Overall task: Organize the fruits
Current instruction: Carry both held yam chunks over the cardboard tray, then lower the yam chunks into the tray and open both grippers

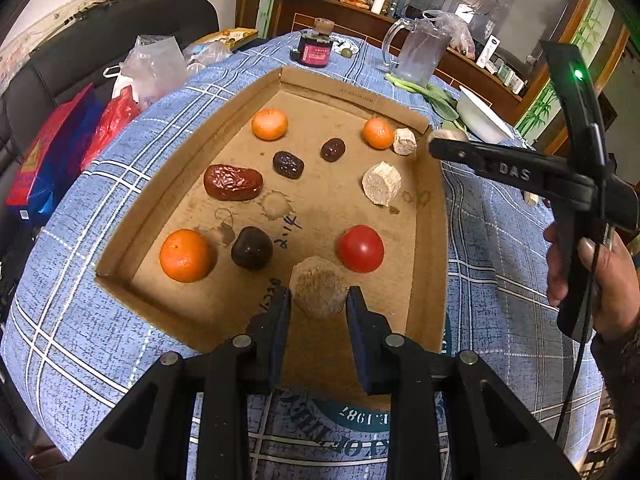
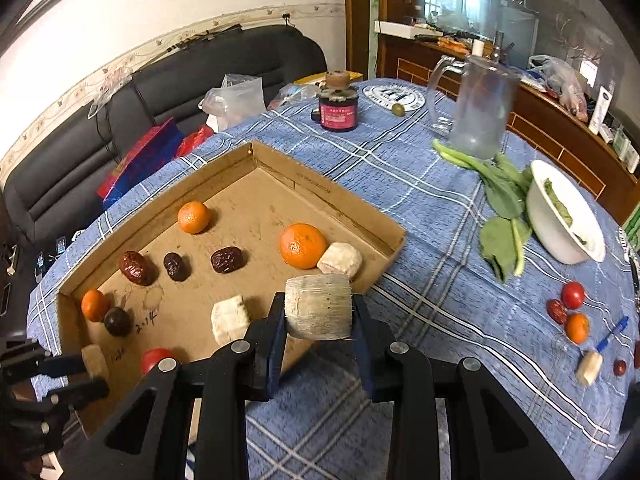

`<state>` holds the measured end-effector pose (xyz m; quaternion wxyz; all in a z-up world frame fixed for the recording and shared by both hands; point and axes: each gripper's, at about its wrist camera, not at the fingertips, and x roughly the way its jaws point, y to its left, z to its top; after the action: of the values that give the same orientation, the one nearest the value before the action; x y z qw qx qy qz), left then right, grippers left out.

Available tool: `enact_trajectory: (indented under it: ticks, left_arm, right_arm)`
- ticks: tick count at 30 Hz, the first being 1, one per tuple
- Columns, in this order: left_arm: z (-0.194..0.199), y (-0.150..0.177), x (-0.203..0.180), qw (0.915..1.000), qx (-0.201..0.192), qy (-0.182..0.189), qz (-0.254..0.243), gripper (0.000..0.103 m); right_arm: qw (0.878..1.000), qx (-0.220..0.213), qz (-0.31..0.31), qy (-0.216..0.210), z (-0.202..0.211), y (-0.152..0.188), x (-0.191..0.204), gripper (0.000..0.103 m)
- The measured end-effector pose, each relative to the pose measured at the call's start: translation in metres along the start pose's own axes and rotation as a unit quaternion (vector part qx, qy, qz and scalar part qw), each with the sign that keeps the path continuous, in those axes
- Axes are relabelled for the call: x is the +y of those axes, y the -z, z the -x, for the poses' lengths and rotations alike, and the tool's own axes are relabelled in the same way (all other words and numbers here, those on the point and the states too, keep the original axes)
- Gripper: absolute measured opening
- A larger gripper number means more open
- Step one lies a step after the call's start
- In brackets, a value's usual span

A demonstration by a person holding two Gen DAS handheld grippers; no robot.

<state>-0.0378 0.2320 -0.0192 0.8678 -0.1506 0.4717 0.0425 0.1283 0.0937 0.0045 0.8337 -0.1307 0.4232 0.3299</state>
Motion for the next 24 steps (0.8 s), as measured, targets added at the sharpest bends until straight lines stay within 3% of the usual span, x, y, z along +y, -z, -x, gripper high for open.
enact_trajectory:
  ticks: [24]
  left_arm:
    - [-0.024,-0.005,0.002,0.9998,0.016,-0.007,0.01,0.027]
  right_arm:
    - [0.998,0.042,0.042,-0.008,-0.053,-0.009,0.015,0.033]
